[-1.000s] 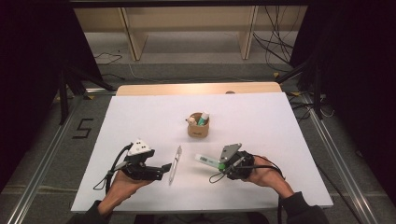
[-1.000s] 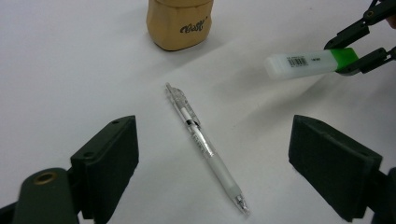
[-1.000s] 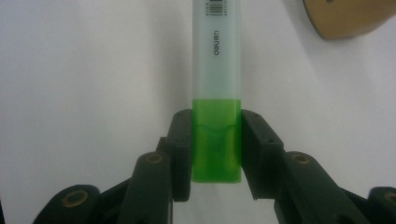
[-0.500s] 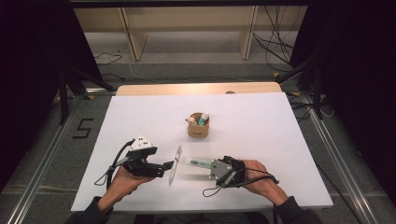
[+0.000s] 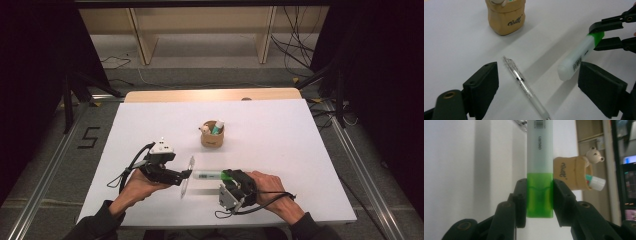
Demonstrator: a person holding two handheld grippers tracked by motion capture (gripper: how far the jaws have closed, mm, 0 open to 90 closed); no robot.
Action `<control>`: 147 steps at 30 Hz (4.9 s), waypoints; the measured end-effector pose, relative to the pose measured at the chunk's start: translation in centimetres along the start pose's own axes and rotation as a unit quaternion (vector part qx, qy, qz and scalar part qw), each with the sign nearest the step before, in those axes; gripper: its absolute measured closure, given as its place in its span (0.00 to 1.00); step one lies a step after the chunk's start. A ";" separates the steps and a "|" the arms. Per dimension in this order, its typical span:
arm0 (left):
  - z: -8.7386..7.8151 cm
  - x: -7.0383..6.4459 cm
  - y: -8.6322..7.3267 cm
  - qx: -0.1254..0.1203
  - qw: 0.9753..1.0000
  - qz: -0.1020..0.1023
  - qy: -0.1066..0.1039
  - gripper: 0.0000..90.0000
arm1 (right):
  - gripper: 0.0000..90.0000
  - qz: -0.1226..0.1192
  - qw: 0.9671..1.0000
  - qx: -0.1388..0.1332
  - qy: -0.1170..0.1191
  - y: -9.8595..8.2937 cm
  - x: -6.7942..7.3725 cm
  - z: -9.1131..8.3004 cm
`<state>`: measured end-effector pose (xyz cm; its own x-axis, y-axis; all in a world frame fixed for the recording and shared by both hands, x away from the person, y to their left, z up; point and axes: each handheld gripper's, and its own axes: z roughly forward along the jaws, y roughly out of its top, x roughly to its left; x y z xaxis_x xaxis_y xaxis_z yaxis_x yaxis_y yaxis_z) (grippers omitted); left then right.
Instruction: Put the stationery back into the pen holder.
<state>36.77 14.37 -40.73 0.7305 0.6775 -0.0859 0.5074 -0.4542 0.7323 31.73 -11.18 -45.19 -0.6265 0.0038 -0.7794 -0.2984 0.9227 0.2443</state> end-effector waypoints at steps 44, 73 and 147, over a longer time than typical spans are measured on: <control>5.9 -4.6 4.4 0.182 0.961 0.183 -0.098 0.50 | 0.75 -0.144 0.988 -0.009 -0.055 1.1 2.4 0.1; 7.9 -5.1 4.9 0.240 0.938 0.204 -0.146 0.77 | 0.75 -0.177 0.982 -0.027 -0.055 1.3 2.9 0.2; 7.7 2.4 10.2 -0.158 0.986 -0.055 0.010 0.85 | 0.30 0.409 0.907 -0.093 0.032 -6.2 -1.8 -2.0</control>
<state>47.20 6.91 -38.69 0.6680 0.7255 -0.1655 0.4131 -0.1765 0.8934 33.33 -17.65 -44.13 -0.7319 0.6296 -0.2607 0.1716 0.5405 0.8236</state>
